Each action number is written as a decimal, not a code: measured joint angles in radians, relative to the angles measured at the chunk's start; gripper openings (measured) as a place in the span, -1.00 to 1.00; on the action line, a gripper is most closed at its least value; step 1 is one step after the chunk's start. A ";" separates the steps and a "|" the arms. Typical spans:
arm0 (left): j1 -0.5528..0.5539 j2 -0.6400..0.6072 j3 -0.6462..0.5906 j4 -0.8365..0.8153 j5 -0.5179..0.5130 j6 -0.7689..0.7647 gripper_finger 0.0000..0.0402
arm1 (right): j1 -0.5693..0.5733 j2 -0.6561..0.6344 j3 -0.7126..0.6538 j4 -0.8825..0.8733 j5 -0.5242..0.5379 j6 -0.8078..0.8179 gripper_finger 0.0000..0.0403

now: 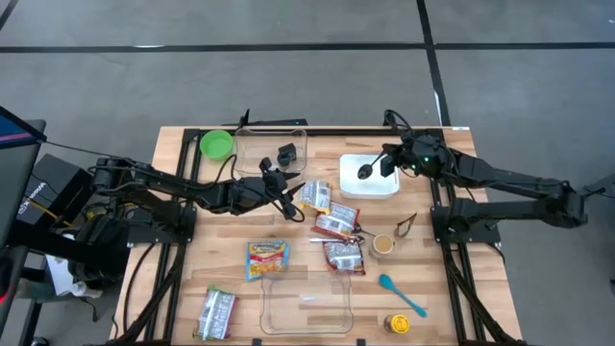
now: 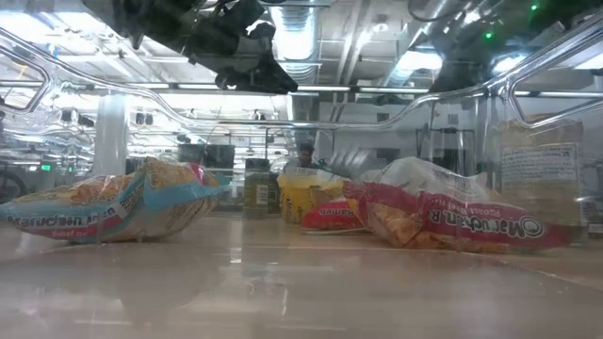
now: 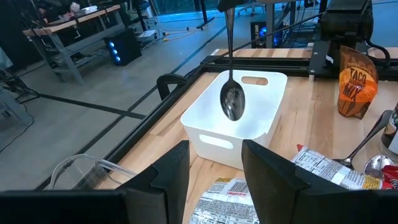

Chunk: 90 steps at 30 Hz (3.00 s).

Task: Pick & Place Food Item
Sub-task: Put the left black spoon into the white bin

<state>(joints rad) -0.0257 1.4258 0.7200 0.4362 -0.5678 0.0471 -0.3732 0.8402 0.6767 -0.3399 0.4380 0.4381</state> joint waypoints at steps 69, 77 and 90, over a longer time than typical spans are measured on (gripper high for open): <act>0.000 0.000 0.000 -0.002 0.000 0.000 -0.30 | -0.114 0.004 -0.441 0.518 -0.161 0.232 -0.77; 0.000 0.000 0.000 -0.002 0.000 -0.001 -0.30 | -0.114 0.004 -0.441 0.519 -0.162 0.233 -0.76; 0.000 0.000 0.000 -0.002 0.000 -0.001 -0.30 | -0.114 0.003 -0.441 0.485 -0.164 0.235 -0.49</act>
<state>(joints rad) -0.0257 1.4258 0.7200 0.4343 -0.5682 0.0463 -0.4873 0.8436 0.2359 0.1454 0.2744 0.6735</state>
